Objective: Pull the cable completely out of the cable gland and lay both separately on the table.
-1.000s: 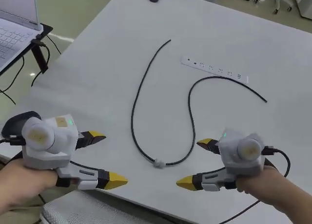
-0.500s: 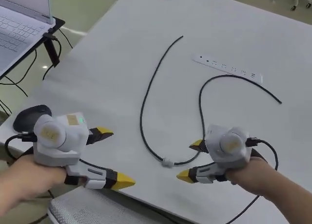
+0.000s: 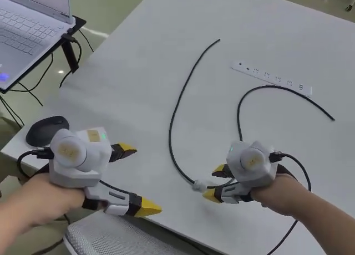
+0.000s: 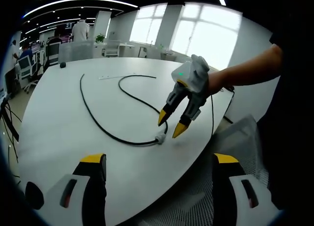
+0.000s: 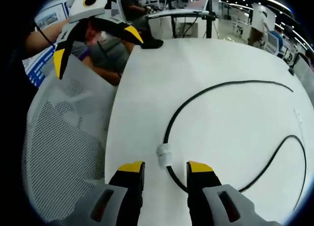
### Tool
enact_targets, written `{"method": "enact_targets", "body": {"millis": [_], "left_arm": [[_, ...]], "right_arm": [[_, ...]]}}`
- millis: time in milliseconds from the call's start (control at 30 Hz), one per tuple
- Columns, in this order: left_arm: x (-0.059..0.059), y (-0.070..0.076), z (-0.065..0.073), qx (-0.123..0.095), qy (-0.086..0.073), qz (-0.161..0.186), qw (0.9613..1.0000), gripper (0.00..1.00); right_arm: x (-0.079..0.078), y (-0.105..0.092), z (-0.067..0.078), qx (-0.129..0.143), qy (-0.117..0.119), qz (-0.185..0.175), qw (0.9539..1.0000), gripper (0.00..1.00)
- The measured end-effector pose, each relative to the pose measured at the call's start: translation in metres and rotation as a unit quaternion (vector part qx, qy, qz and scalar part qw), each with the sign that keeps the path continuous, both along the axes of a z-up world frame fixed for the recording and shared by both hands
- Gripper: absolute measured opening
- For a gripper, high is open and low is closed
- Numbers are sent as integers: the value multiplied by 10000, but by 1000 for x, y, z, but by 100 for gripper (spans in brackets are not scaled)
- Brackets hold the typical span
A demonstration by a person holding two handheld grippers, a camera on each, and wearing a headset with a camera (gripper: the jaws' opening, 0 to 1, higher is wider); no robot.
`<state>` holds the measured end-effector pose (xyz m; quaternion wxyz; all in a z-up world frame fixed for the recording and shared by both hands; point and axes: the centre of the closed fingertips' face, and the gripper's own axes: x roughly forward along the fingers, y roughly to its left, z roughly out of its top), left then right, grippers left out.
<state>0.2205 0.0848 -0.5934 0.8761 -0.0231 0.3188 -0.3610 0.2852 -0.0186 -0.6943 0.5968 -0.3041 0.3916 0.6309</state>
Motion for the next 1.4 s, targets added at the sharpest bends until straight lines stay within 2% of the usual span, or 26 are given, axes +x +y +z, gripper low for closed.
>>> {"method": "enact_targets", "body": {"millis": [200, 400, 667, 867, 1167, 1267, 1400], "left_arm": [[1, 8, -8, 22, 54, 3, 10000, 88], [0, 9, -11, 54, 83, -17, 9999, 87], [3, 12, -14, 14, 82, 12, 10000, 85], [0, 13, -16, -4, 109, 1, 9999, 84], [-5, 13, -17, -30, 146, 26, 9999, 82], [-6, 11, -15, -41, 127, 2, 9999, 82], [-5, 9, -13, -48, 96, -39, 9999, 82]], "right_arm": [[1, 3, -11, -62, 71, 20, 10000, 24], [-1, 4, -16, -98, 35, 87, 9999, 26], [-3, 6, -19, -129, 2, 238, 9996, 17], [-2, 6, -23, -175, -87, 351, 9992, 10], [-2, 6, -21, -189, -191, 389, 9989, 8], [-5, 8, -13, -124, -19, 262, 9996, 7], [-8, 9, 0, -59, 58, 189, 9998, 6]]}}
